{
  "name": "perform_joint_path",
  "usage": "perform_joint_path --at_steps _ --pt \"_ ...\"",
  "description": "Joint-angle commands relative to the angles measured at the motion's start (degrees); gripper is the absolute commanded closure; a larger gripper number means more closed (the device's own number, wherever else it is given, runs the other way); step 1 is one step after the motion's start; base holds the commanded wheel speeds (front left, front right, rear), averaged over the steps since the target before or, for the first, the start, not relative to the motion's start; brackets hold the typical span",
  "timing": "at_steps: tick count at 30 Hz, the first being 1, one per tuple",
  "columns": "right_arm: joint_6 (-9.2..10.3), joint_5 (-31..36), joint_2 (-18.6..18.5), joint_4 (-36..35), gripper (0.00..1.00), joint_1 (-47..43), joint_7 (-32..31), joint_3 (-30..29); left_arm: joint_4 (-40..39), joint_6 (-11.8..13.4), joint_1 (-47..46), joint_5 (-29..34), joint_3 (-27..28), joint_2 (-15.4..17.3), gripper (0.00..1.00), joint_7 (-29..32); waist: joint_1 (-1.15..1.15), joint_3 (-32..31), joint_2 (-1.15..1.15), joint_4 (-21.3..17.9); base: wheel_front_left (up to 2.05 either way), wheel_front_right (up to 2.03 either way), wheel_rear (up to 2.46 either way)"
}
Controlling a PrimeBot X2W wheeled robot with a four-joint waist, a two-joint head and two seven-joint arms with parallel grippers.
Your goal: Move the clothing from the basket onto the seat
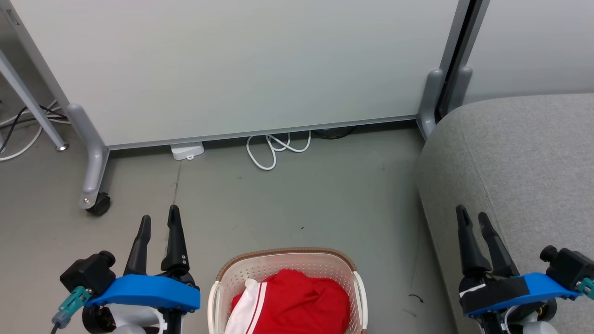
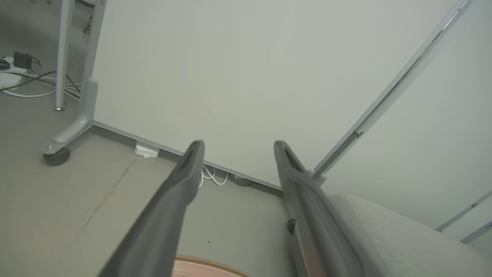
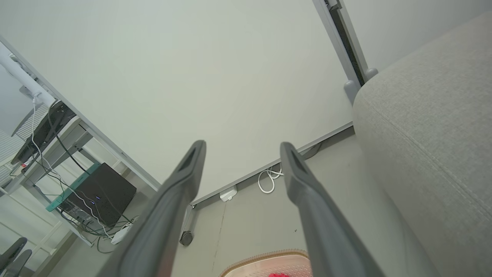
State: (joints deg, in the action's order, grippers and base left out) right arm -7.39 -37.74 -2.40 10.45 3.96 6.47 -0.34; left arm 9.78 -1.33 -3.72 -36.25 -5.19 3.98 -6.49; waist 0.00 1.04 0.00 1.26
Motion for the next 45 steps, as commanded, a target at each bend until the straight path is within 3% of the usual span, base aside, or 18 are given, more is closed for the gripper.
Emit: perform_joint_path --at_steps 1,45 --pt "-0.09 2.46 -0.41 -0.61 0.00 1.43 0.75 0.27 -0.84 0.39 -1.56 2.45 -0.61 0.53 0.00 -0.76 0.00 0.01 0.00 0.06 0.00 0.00 0.00" --pt "-0.14 25.56 -0.60 0.26 0.00 1.66 6.60 2.49 -1.18 2.31 -1.89 26.28 -5.81 1.20 0.00 -6.57 0.00 0.40 0.00 0.99 0.00 0.00 0.00"
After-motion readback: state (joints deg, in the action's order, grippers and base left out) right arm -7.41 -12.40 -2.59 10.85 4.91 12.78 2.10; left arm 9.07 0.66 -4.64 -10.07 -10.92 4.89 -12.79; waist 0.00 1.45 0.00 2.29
